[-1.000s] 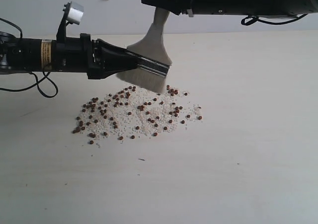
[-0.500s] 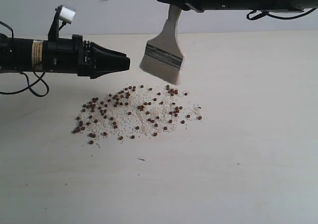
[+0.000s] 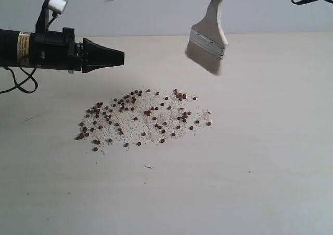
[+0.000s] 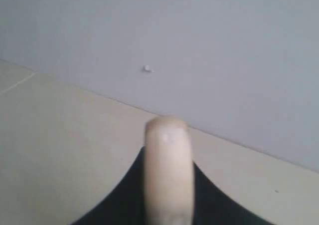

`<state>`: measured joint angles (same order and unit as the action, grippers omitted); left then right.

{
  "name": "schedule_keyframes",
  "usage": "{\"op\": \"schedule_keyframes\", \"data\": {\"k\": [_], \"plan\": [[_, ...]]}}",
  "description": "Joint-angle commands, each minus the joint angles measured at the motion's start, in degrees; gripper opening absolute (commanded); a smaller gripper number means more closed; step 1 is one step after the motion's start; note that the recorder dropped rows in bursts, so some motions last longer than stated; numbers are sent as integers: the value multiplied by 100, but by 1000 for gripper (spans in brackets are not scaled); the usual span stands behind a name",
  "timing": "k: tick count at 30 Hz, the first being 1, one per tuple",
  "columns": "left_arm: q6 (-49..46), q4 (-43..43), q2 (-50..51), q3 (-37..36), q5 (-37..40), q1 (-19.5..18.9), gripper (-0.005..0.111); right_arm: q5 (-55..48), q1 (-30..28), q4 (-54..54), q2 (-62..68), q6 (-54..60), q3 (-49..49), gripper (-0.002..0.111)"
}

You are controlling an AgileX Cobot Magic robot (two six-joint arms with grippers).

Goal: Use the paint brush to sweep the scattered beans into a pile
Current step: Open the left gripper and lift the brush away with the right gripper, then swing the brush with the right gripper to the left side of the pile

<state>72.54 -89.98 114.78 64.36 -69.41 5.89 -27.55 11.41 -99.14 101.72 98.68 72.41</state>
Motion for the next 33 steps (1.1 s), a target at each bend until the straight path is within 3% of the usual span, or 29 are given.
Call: {"op": "schedule_keyframes", "data": {"k": [1,11,21,23,29,31,33], "plan": [[25,102,-343,-367,-56,-86,0,737,-11,-81,-589,84,-519,0],[-571,1365,-1981,-2191,-56,-587,0,1784,-11,-81,-1969,-146,-1840,0],[-1481,2097,-4039,-4137,-56,-649,0,2957,-11,-81,-3497,-136,-3099,0],[-1715,2560,-4642,-4740,-56,-649,0,3108,-11,-81,-3692,-222,-3356,0],[-1816,3119,-5729,-5634,-56,-649,0,4037,-11,-81,-3681,-533,-3651,0],[-1816,3248,-6068,-5914,-56,-649,0,4594,-11,367,-3707,-908,-3651,0],[-1838,3421,-6630,-6361,-56,-649,0,4759,-11,2004,-3772,-2625,-3687,0]]}}
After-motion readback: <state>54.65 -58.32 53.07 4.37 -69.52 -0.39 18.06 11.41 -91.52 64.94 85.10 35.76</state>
